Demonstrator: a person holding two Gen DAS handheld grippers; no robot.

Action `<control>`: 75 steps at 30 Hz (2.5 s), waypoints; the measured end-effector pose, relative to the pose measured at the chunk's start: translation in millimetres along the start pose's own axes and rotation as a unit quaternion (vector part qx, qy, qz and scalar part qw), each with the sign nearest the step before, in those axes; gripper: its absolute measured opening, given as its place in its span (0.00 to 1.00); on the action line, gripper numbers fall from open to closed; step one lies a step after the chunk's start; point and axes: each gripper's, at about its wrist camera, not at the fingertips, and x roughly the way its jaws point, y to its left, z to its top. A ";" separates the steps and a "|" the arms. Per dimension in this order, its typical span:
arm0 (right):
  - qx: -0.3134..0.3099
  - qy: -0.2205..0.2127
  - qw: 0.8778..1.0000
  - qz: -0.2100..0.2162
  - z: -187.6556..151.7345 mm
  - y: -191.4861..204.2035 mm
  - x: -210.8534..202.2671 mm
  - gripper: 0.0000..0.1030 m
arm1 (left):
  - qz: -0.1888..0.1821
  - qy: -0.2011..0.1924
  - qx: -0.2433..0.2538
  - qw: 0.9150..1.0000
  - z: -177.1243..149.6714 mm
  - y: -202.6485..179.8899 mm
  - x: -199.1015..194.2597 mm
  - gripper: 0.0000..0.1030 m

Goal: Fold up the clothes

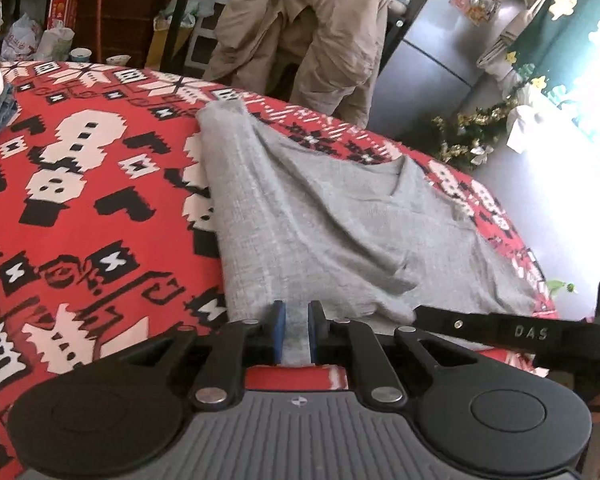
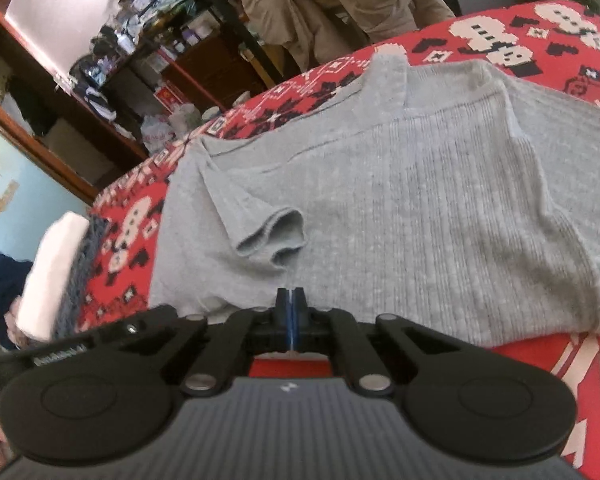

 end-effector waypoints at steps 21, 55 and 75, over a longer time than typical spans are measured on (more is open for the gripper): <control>-0.198 -0.047 0.978 -0.046 10.0 64.6 10.4 0.17 | -0.008 -0.071 -0.078 0.994 41.9 5.5 12.4 0.10; 0.025 -0.109 0.993 -0.039 55.2 -12.8 8.7 0.23 | 0.024 -0.016 0.037 0.999 29.2 7.2 8.1 0.10; 0.016 -0.049 0.998 -0.029 -28.8 29.1 -2.9 0.39 | 0.089 -0.056 0.217 0.970 -27.9 -29.6 -21.1 0.24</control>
